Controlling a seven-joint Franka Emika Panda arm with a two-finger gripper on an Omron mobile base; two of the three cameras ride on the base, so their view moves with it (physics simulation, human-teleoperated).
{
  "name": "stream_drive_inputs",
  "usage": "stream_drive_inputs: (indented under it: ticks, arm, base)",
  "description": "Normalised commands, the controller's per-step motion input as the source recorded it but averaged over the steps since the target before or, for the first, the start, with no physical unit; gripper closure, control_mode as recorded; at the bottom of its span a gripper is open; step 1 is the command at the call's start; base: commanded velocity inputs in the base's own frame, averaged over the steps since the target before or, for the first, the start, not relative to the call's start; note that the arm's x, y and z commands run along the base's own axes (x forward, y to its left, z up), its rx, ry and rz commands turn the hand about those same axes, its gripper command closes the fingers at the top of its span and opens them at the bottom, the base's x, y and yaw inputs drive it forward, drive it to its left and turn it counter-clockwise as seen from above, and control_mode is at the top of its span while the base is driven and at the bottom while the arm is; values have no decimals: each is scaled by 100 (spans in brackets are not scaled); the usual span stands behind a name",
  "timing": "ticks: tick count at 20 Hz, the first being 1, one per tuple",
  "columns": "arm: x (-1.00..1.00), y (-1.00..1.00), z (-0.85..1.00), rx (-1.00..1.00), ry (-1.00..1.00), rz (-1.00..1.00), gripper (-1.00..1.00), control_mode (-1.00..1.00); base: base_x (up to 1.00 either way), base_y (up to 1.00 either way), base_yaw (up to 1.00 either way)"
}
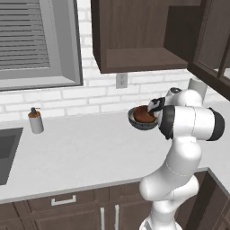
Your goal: Pick up the bowls on the counter and stack them on top of one another in the open cabinet. Place the smaller bowl on top of the larger bowl.
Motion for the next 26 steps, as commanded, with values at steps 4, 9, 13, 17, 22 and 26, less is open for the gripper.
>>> stream_drive_inputs:
  ticks: [4, 9, 13, 17, 22, 26]
  arm:
    - [0, 0, -29, 0, 0, 0, -100, -100]
    - [0, 0, -29, 0, 0, 0, -100, -100]
    - [0, 0, -9, 0, 0, 0, -100, -100]
    - [0, 2, 0, 0, 0, 0, -100, -100]
    - [1, 19, 0, -2, 0, 0, -100, -100]
    - [9, 43, 0, -8, 0, 0, -100, -100]
  base:
    - [0, 0, 0]
    - [0, 0, 0]
    - [0, 0, 0]
    - [0, 0, 0]
    - [0, 0, 0]
    - [0, 0, 0]
